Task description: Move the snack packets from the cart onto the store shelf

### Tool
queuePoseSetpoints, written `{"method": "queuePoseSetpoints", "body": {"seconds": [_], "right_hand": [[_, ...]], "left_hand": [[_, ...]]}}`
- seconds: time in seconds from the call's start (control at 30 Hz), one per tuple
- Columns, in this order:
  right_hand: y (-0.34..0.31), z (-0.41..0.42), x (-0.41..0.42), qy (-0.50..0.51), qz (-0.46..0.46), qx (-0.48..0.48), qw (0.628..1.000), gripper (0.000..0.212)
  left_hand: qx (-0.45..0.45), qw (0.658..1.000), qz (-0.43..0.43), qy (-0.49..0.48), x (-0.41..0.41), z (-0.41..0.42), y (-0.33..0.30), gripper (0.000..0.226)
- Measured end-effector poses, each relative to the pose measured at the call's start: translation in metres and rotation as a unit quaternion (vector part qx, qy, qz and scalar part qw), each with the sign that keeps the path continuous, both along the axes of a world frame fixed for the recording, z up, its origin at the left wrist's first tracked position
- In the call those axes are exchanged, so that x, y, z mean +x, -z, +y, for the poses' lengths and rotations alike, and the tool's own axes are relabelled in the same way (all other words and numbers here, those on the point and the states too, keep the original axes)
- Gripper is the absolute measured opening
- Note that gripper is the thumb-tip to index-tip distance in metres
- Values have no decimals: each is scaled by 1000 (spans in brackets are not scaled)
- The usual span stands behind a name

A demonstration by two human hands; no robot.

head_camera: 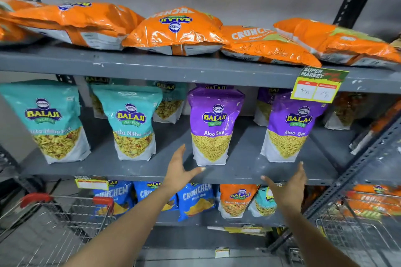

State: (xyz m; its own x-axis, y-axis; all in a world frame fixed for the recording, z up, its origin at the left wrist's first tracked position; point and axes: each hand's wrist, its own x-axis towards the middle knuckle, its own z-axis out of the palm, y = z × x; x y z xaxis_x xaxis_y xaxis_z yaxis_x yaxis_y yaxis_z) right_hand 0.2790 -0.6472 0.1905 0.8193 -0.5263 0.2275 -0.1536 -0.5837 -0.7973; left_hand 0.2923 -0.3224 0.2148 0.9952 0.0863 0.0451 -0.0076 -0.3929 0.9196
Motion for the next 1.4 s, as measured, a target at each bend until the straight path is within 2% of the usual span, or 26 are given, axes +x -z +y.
{"method": "queuePoseSetpoints", "body": {"seconds": [0.17, 0.3, 0.47, 0.83, 1.1, 1.23, 1.4], "right_hand": [[-3, -9, 44, 31, 0, 57, 998, 138], [-1, -21, 71, 43, -4, 91, 995, 149], [8, -27, 93, 19, -11, 76, 997, 152], [14, -27, 101, 30, -41, 49, 998, 144], [11, -25, 95, 40, -48, 50, 997, 142], [11, -23, 89, 46, -48, 49, 997, 143], [9, -24, 87, 35, -37, 50, 997, 144]], "left_hand": [[-24, 999, 31, 21, 41, -20, 7, 124], [-39, 998, 29, 34, 58, -24, 27, 115], [-34, 998, 42, 12, 70, -22, 43, 101], [-21, 999, 16, -23, 76, -27, 50, 95], [-16, 1000, 23, -11, 76, -27, 49, 94], [-6, 999, 32, -3, 75, -26, 45, 99], [-15, 999, 47, -9, 73, -24, 41, 121]]}}
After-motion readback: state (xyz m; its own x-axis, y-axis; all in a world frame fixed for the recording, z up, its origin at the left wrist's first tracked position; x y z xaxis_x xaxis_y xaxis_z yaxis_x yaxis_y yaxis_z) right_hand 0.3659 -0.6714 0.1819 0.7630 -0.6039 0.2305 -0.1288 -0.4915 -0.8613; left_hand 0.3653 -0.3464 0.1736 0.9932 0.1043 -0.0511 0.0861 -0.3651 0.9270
